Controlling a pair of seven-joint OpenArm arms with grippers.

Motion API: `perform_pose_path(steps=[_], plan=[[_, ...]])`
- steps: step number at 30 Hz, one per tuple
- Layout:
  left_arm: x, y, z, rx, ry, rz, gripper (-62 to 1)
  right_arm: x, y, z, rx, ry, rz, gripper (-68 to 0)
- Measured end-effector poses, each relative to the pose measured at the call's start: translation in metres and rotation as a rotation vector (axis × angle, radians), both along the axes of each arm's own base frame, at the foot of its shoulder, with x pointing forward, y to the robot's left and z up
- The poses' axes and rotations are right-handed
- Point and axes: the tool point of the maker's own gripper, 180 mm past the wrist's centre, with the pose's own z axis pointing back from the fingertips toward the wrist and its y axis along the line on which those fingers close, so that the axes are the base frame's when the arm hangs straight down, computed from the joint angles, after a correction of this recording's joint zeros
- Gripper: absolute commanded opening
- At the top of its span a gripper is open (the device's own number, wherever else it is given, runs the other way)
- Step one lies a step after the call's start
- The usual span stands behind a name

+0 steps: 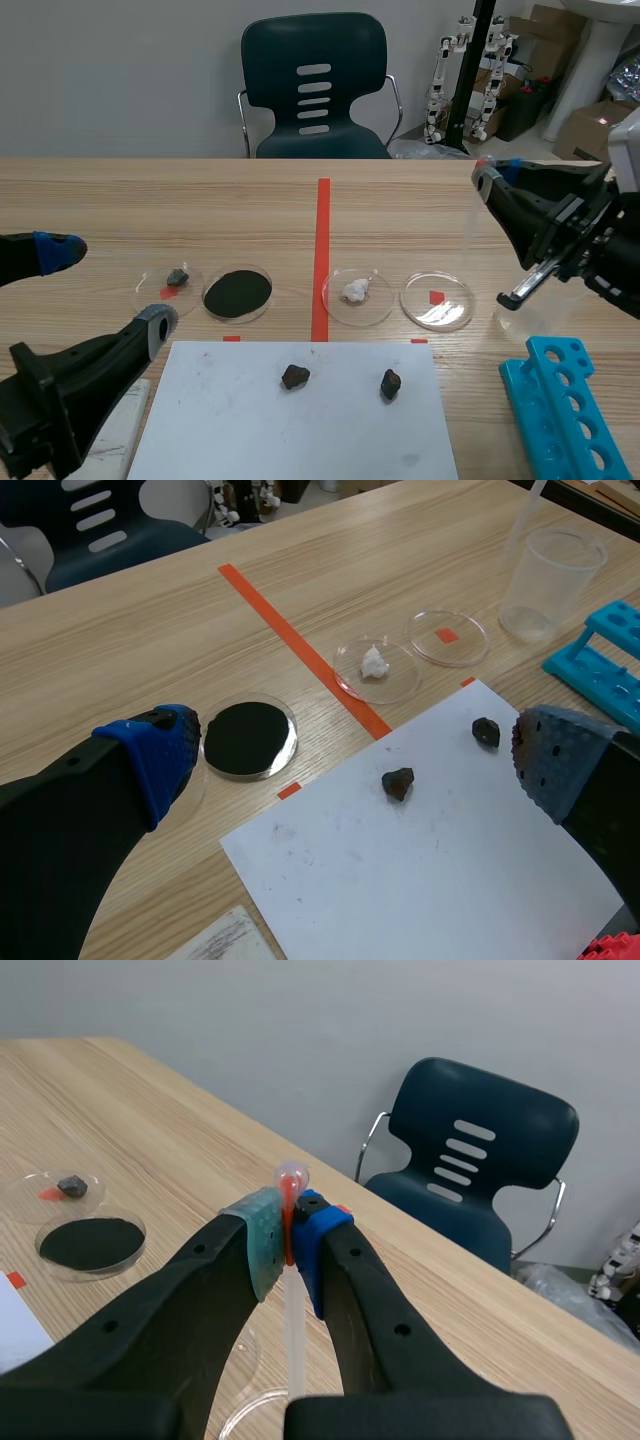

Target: Draw acid from the petri dish

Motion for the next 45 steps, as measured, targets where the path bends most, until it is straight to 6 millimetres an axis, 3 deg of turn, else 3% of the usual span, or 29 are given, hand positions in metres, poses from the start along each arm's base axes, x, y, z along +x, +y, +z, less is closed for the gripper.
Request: perform_pose_path(steps=[16, 45], plan=[[0.000, 0.000, 0.000, 0.000, 0.000, 0.000, 1.4, 0.013, 0.002, -0.030, 0.036, 0.040, 0.031, -65.8], [0.000, 0.000, 0.000, 0.000, 0.000, 0.000, 1.4, 0.027, 0.001, -0.063, 0.099, 0.138, -0.027, -65.8]])
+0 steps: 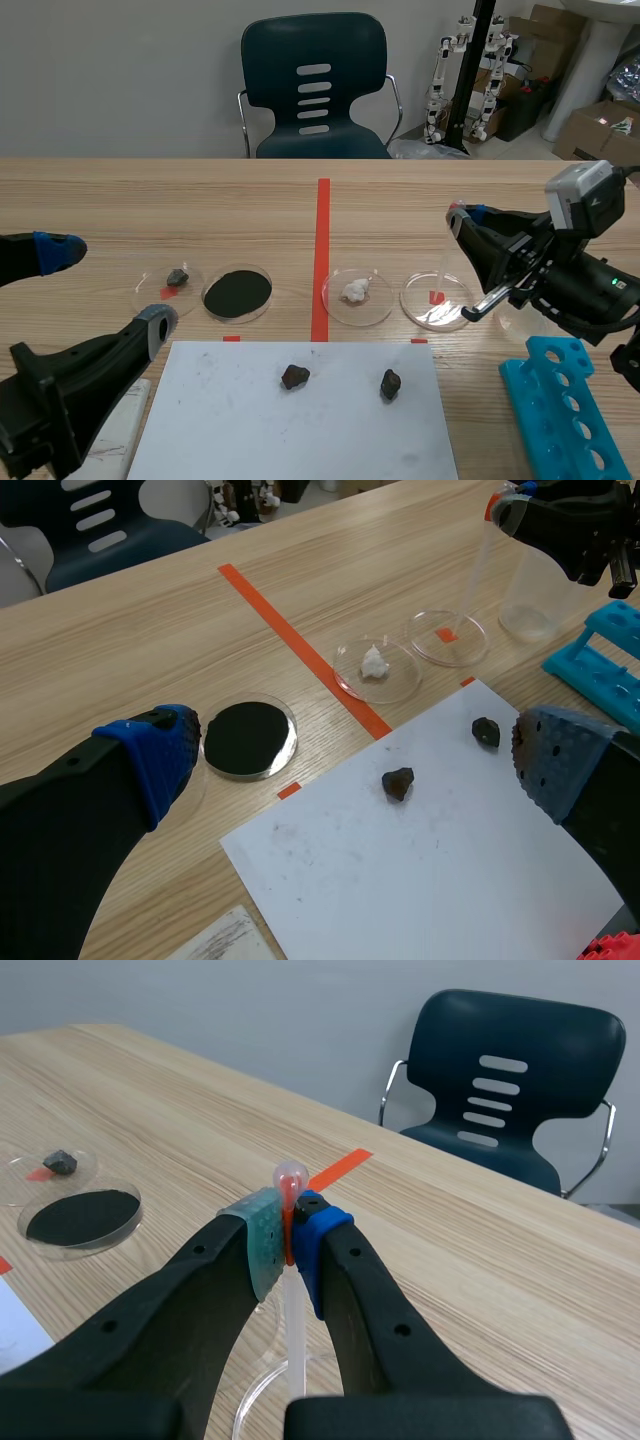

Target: Draw acid from the petri dish

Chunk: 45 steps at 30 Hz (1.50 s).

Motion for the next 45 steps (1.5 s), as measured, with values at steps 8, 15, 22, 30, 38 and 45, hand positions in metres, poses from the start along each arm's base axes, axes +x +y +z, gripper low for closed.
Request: perform_pose_path(steps=[8, 15, 22, 30, 38, 45], plan=[[0.0000, 0.0000, 0.0001, 0.000, 0.000, 0.000, 1.4, -0.0008, 0.0052, -0.0048, 0.016, 0.013, -0.004, -65.8], [0.0000, 0.0000, 0.0000, 0.000, 0.000, 0.000, 1.4, 0.0031, -0.0014, -0.0101, 0.006, 0.023, -0.021, -65.8], [0.0000, 0.0000, 0.0001, 0.000, 0.000, 0.000, 1.4, 0.0018, -0.0043, -0.0090, 0.021, 0.010, -0.026, -65.8], [0.0000, 0.0000, 0.0001, 0.000, 0.000, 0.000, 1.4, 0.0017, -0.0044, -0.0081, 0.025, 0.005, -0.026, -65.8], [0.0000, 0.0000, 0.0001, 0.000, 0.000, 0.000, 1.4, 0.0019, -0.0044, -0.0108, 0.016, 0.017, -0.027, -65.8], [0.0000, 0.0000, 0.0001, 0.000, 0.000, 0.000, 1.4, 0.0019, -0.0044, -0.0108, 0.016, 0.017, -0.027, -65.8]])
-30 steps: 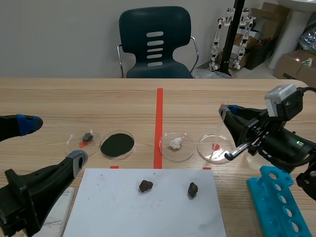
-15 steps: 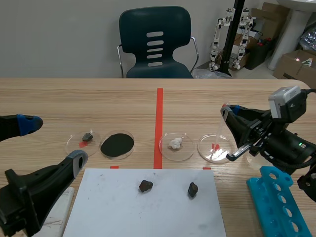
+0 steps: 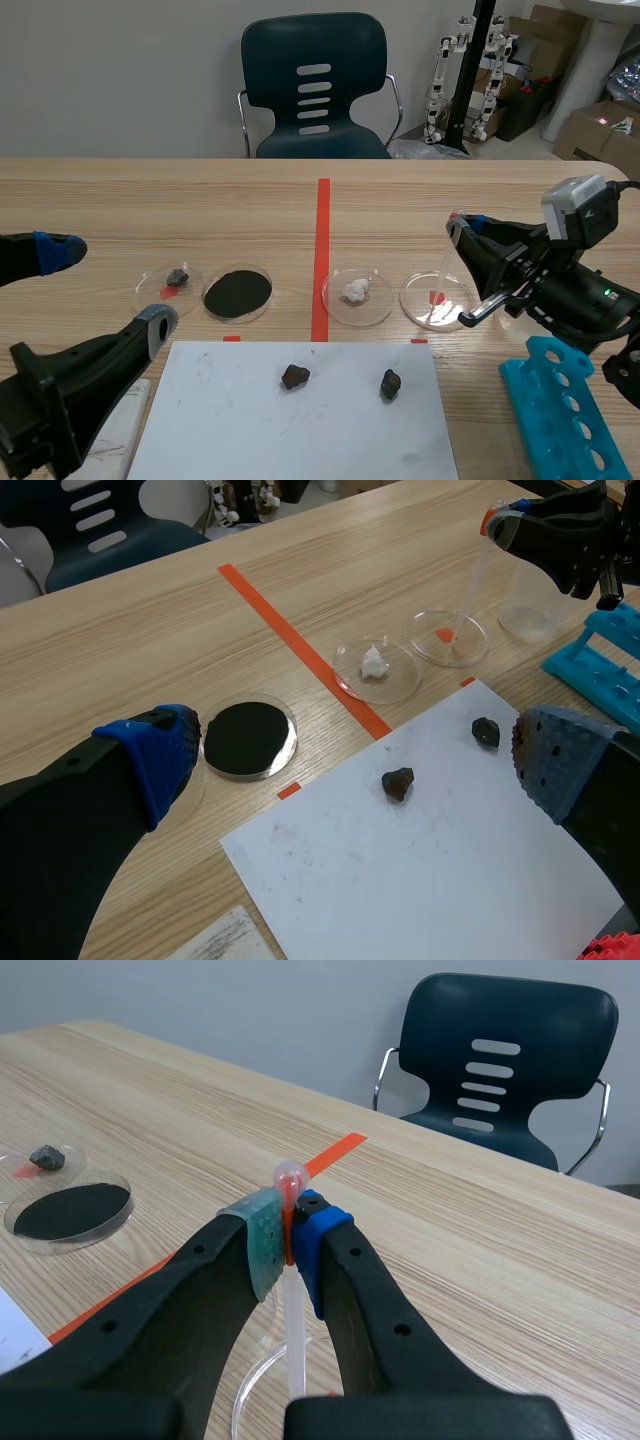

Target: Draw acid from the petri dish

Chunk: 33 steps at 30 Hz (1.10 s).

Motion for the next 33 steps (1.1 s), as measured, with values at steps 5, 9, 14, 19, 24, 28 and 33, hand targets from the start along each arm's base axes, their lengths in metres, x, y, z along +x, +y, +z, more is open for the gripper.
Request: perform_pose_path(steps=[5, 9, 14, 19, 24, 28, 33], plan=[[0.0000, 0.0000, 0.0000, 0.000, 0.000, 0.000, 1.4, 0.0000, 0.0000, 0.0000, 0.000, 0.000, 0.000, -65.8], [0.0000, 0.0000, 0.0000, 0.000, 0.000, 0.000, 1.4, 0.0003, -0.0004, 0.0000, -0.002, -0.002, -0.003, -65.8], [0.0000, 0.0000, 0.0000, 0.000, 0.000, 0.000, 1.4, 0.0003, -0.0004, 0.0000, -0.002, -0.002, -0.003, -65.4], [0.0000, 0.0000, 0.0000, 0.000, 0.000, 0.000, 1.4, 0.0003, -0.0004, 0.0000, -0.002, -0.002, -0.003, -64.9], [0.0000, 0.0000, 0.0000, 0.000, 0.000, 0.000, 1.4, 0.0003, -0.0004, 0.0000, -0.002, -0.002, -0.003, -62.2], [0.0000, 0.0000, 0.0000, 0.000, 0.000, 0.000, 1.4, 0.0003, -0.0004, -0.0001, -0.002, -0.001, -0.003, -62.2], [0.0000, 0.0000, 0.0000, 0.000, 0.000, 0.000, 1.4, 0.0003, -0.0004, -0.0003, -0.003, 0.000, -0.003, -59.6]])
